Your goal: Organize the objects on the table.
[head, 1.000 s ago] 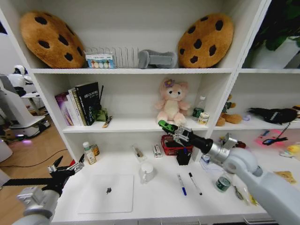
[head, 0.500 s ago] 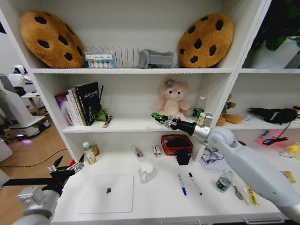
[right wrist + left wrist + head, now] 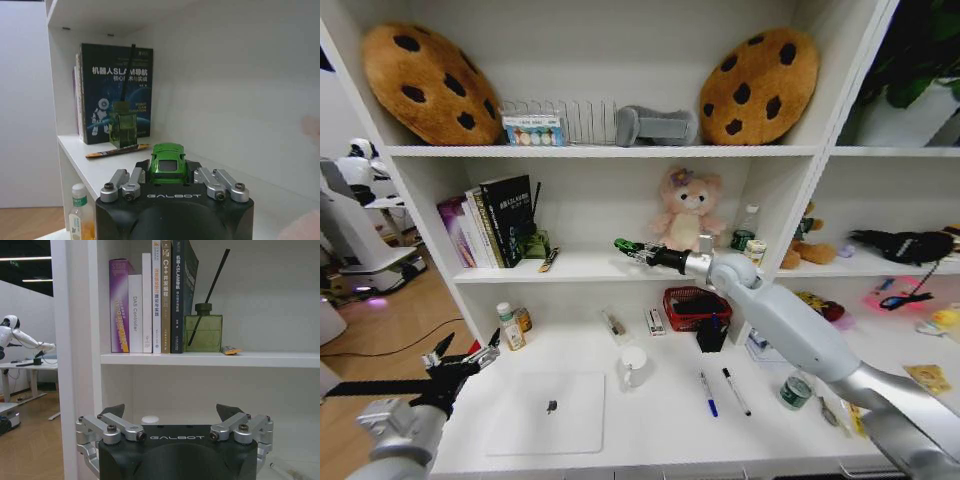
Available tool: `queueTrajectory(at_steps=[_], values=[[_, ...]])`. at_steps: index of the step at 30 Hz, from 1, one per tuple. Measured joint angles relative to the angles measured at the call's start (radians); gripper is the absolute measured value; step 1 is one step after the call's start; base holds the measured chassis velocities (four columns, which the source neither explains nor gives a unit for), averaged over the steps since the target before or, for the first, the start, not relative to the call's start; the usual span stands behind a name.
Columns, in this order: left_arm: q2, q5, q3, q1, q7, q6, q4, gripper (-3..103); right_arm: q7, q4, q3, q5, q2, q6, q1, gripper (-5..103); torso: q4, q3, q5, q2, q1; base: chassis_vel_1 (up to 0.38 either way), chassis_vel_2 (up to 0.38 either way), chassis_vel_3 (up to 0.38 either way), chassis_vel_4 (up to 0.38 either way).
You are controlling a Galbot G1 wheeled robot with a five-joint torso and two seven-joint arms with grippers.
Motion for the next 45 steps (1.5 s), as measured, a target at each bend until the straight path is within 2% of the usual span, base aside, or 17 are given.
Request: queueTrajectory(at_steps=[2,12,28,30,33,34,35,36,38,39,41,42,44,45], values=[[0.0,0.0,0.0,0.0,0.0,0.0,0.0,100,-0.004,-0.018,-0.037,0.001,0.0,-0.009,0.03,37,-0.0001,0.0,0.0002,0.0,0.0,0.0,0.0,0.0,0.0],[0.0,0.0,0.0,0.0,0.0,0.0,0.0,100,-0.017,-0.032,-0.087,0.002,0.001,-0.019,0.068,37,-0.0002,0.0,0.0001,0.0,0.0,0.0,0.0,0.0,0.0],[0.0,0.0,0.0,0.0,0.0,0.0,0.0,100,0.031,-0.064,-0.125,-0.031,0.034,-0.006,0.072,35,-0.0001,0.0,0.0002,0.0,0.0,0.0,0.0,0.0,0.0],[0.0,0.0,0.0,0.0,0.0,0.0,0.0,100,0.033,-0.061,-0.124,-0.03,0.033,-0.006,0.07,46,-0.0002,0.0,0.0002,0.0,0.0,0.0,0.0,0.0,0.0],[0.0,0.0,0.0,0.0,0.0,0.0,0.0,100,0.033,-0.06,-0.124,-0.029,0.033,-0.006,0.07,46,-0.0001,0.0,0.0002,0.0,0.0,0.0,0.0,0.0,0.0],[0.0,0.0,0.0,0.0,0.0,0.0,0.0,100,0.037,-0.06,-0.122,-0.028,0.034,-0.006,0.068,57,-0.0002,0.0,0.0002,0.0,0.0,0.0,0.0,0.0,0.0],[0.0,0.0,0.0,0.0,0.0,0.0,0.0,100,0.039,-0.059,-0.118,-0.028,0.036,-0.006,0.067,63,-0.0002,0.0,0.0002,0.0,0.0,0.0,0.0,0.0,0.0],[0.0,0.0,0.0,0.0,0.0,0.0,0.0,100,0.039,-0.059,-0.118,-0.028,0.036,-0.006,0.067,63,-0.0002,0.0,0.0002,0.0,0.0,0.0,0.0,0.0,0.0],[0.0,0.0,0.0,0.0,0.0,0.0,0.0,100,0.054,-0.046,-0.105,-0.014,0.037,0.005,0.064,74,-0.0001,0.0,0.0002,0.0,0.0,0.0,0.0,0.0,0.0],[0.0,0.0,0.0,0.0,0.0,0.0,0.0,100,0.054,-0.046,-0.105,-0.014,0.037,0.005,0.064,74,-0.0001,0.0,0.0002,0.0,0.0,0.0,0.0,0.0,0.0],[0.0,0.0,0.0,0.0,0.0,0.0,0.0,100,0.087,-0.016,-0.081,0.001,0.035,0.012,0.062,84,-0.0001,0.0,0.0002,0.0,0.0,0.0,0.0,0.0,0.0],[0.0,0.0,0.0,0.0,0.0,0.0,0.0,100,0.1,-0.001,-0.071,0.006,0.032,0.015,0.062,84,-0.0001,0.0,0.0002,0.0,0.0,0.0,0.0,0.0,0.0],[0.0,0.0,0.0,0.0,0.0,0.0,0.0,100,0.145,0.052,-0.038,0.018,0.016,0.021,0.06,95,0.0,0.0,0.0002,0.0,0.0,0.0,0.0,0.0,0.0],[0.0,0.0,0.0,0.0,0.0,0.0,0.0,100,0.145,0.052,-0.038,0.018,0.016,0.021,0.06,95,0.0,0.0,0.0002,0.0,0.0,0.0,0.0,0.0,0.0]])
